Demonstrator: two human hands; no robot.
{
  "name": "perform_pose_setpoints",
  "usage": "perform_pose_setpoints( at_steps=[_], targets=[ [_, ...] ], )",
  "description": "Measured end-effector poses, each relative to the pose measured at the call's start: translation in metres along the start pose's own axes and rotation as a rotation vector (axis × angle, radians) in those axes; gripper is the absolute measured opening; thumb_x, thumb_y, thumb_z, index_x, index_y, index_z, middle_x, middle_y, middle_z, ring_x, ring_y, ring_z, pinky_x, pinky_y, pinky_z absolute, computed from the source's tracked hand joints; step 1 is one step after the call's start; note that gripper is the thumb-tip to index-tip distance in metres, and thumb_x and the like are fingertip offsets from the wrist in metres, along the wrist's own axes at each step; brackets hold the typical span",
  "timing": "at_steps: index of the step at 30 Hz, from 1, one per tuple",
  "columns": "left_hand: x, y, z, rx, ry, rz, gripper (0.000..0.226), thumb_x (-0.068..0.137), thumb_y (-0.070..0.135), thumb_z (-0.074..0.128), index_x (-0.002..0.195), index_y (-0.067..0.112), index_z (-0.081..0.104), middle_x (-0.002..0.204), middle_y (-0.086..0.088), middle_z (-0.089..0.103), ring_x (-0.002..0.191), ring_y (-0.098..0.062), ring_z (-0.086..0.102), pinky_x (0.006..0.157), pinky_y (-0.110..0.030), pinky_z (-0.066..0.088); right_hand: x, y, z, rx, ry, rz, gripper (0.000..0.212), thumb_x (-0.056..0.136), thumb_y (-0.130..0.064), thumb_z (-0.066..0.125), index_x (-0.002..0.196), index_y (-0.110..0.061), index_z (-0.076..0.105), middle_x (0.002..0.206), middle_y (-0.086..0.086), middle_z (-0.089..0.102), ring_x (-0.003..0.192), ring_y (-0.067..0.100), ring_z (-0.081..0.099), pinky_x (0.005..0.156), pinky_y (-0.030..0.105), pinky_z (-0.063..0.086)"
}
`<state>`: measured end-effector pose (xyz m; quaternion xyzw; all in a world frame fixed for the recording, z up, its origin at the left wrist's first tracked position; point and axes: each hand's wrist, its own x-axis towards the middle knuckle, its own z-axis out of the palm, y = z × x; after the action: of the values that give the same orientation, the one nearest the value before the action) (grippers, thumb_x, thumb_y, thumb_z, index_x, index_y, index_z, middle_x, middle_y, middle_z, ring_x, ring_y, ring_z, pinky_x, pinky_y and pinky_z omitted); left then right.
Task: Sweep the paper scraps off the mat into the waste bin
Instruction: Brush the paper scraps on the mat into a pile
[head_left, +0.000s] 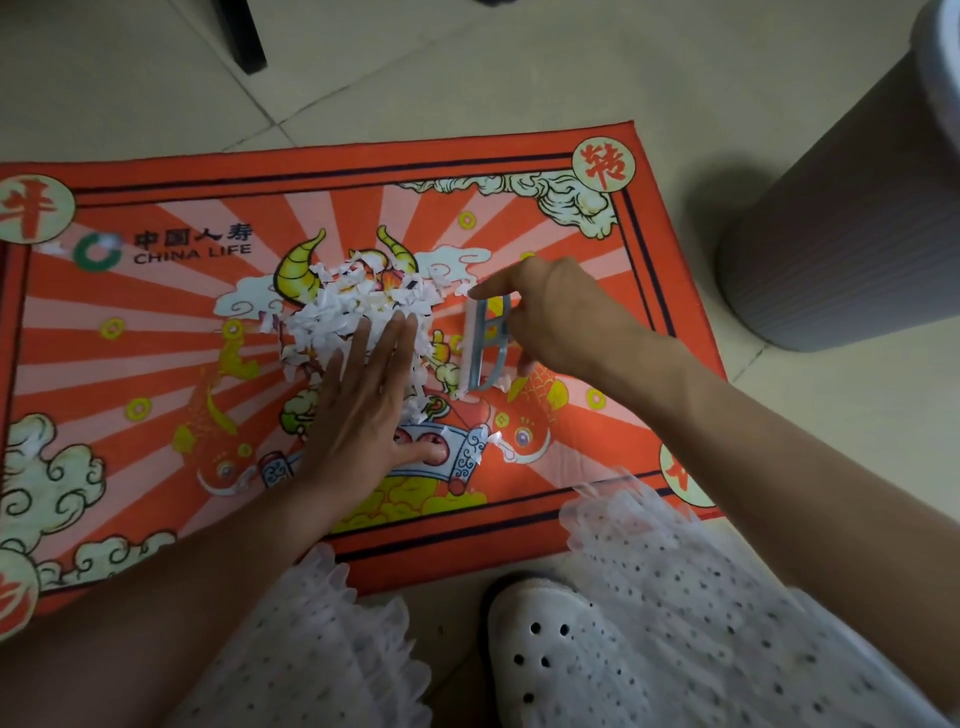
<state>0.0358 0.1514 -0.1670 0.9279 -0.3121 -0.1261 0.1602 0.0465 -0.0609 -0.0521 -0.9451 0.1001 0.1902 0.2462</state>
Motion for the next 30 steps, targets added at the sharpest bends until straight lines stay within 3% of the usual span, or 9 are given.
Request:
perform_pose_setpoints(
  at_steps=[3,6,11,14,17,20,22,27,30],
  targets=[
    [-0.001,0.000,-0.001,-0.013,-0.001,0.003,0.129,0.066,0.062,0.075,0.157,0.019,-0.006,0.165,0.002,-0.010,0.150,-0.023,-0.015,0.120,-0.053,0.002,0.001,0.003,-0.002,0.006,0.009,0.002,0.051,0.088,0.002,0.043,0.128,-0.024,0.060,0.105,0.014,0.069,0.054,0.014,0.067,0.043,0.019,0.039],
    [-0.003,-0.001,0.000,-0.002,-0.012,0.003,0.129,0.065,0.062,0.074,0.157,0.018,-0.006,0.165,0.001,-0.010,0.150,-0.024,-0.015,0.120,-0.052,0.001,-0.004,0.013,-0.012,0.007,0.028,0.013,0.055,0.086,0.005,0.044,0.129,-0.025,0.059,0.110,0.011,0.069,0.048,0.009,0.064,0.059,0.028,0.056],
    [-0.004,-0.001,0.001,0.035,-0.038,-0.002,0.132,0.065,0.063,0.075,0.156,0.019,-0.009,0.164,0.001,-0.012,0.150,-0.025,-0.015,0.120,-0.053,0.003,-0.014,0.034,-0.025,-0.077,-0.022,0.047,0.062,0.084,0.006,0.048,0.133,-0.031,0.055,0.111,0.009,0.070,0.057,0.013,0.069,0.075,0.036,0.059],
    [0.000,0.004,0.002,0.034,-0.041,0.004,0.131,0.065,0.064,0.074,0.156,0.019,-0.009,0.164,0.001,-0.012,0.150,-0.025,-0.014,0.120,-0.052,0.003,-0.019,0.048,-0.026,-0.170,-0.075,0.099,0.068,0.082,0.006,0.058,0.138,-0.033,0.050,0.109,0.010,0.070,0.077,0.019,0.072,0.080,0.038,0.057],
    [0.003,0.007,0.003,0.030,-0.039,0.013,0.130,0.066,0.062,0.075,0.156,0.019,-0.008,0.164,0.001,-0.012,0.150,-0.025,-0.016,0.121,-0.050,0.000,-0.020,0.052,-0.026,-0.280,-0.116,0.181,0.069,0.082,0.001,0.064,0.141,-0.031,0.047,0.123,0.011,0.062,0.107,0.029,0.063,0.086,0.040,0.054],
    [0.004,0.010,0.003,0.001,-0.039,0.012,0.125,0.067,0.066,0.067,0.156,0.019,-0.008,0.164,0.002,-0.012,0.150,-0.023,-0.017,0.121,-0.048,-0.003,-0.015,0.047,-0.019,-0.260,-0.105,0.155,0.056,0.089,-0.010,0.056,0.142,-0.026,0.046,0.126,0.013,0.058,0.112,0.031,0.059,0.086,0.036,0.050],
    [0.004,0.012,0.003,-0.005,-0.034,0.015,0.124,0.066,0.067,0.063,0.156,0.019,-0.007,0.164,0.001,-0.012,0.150,-0.022,-0.018,0.121,-0.047,-0.004,-0.010,0.042,-0.011,-0.246,-0.104,0.131,0.062,0.088,-0.004,0.057,0.143,-0.028,0.044,0.123,0.012,0.060,0.110,0.031,0.061,0.082,0.036,0.050],
    [0.002,0.010,0.003,0.018,-0.033,0.017,0.126,0.068,0.061,0.073,0.156,0.017,-0.006,0.164,-0.001,-0.011,0.150,-0.025,-0.015,0.121,-0.051,0.000,-0.006,0.032,-0.004,-0.252,-0.101,0.068,0.070,0.087,0.003,0.053,0.146,-0.031,0.038,0.124,0.012,0.060,0.107,0.031,0.062,0.066,0.029,0.045],
    [0.001,0.007,0.004,0.020,-0.032,0.013,0.128,0.067,0.060,0.075,0.157,0.017,-0.005,0.165,0.000,-0.010,0.150,-0.026,-0.014,0.121,-0.049,-0.001,-0.005,0.028,-0.002,-0.242,-0.088,0.050,0.067,0.089,0.000,0.050,0.146,-0.032,0.037,0.126,0.012,0.059,0.105,0.030,0.064,0.066,0.029,0.044]
  ],
)
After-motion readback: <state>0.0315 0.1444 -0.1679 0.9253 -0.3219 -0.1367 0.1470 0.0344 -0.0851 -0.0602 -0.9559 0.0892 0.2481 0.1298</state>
